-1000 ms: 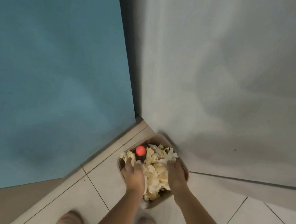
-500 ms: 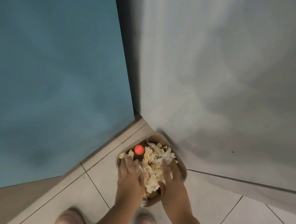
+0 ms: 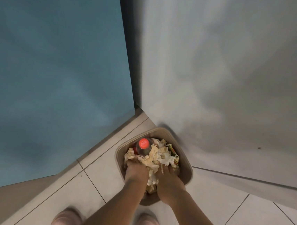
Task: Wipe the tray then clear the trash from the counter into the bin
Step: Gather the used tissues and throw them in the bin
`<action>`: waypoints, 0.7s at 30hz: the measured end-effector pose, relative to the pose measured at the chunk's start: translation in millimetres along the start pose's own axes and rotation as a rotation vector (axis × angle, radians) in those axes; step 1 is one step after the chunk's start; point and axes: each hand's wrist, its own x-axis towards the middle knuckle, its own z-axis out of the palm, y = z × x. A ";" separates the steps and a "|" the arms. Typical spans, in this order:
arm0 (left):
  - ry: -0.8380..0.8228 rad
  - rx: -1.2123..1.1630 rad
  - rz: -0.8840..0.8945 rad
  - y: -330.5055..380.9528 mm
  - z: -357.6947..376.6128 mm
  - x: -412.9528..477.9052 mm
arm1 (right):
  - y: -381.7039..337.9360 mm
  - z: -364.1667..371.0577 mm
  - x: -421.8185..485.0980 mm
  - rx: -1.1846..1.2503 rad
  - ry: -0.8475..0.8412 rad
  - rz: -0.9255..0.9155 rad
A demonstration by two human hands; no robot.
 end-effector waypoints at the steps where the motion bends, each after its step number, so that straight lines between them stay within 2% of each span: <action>1: 0.017 0.027 0.008 -2.0 0.0 1.5 | 1.5 -1.5 0.8 0.011 -0.013 0.001; 3: 0.070 0.096 0.002 -8.8 -4.2 -2.0 | 3.4 -3.6 0.4 0.052 -0.032 -0.012; 6: 0.096 0.011 -0.025 -19.4 -11.1 -12.2 | 6.8 -11.5 -8.1 0.151 -0.010 -0.023; 9: 0.028 -0.225 -0.074 -29.6 -19.5 -30.6 | 5.4 -34.0 -27.2 0.222 0.072 -0.006; 12: 0.077 -0.485 -0.107 -38.9 -36.6 -61.3 | -0.5 -59.6 -50.5 0.191 0.171 0.041; 17: 0.409 -0.814 -0.183 -65.5 -76.3 -136.4 | -32.2 -118.1 -108.1 0.237 0.448 -0.019; 21: 0.932 -1.039 -0.239 -105.1 -117.4 -227.4 | -77.0 -188.7 -188.0 0.504 0.762 -0.229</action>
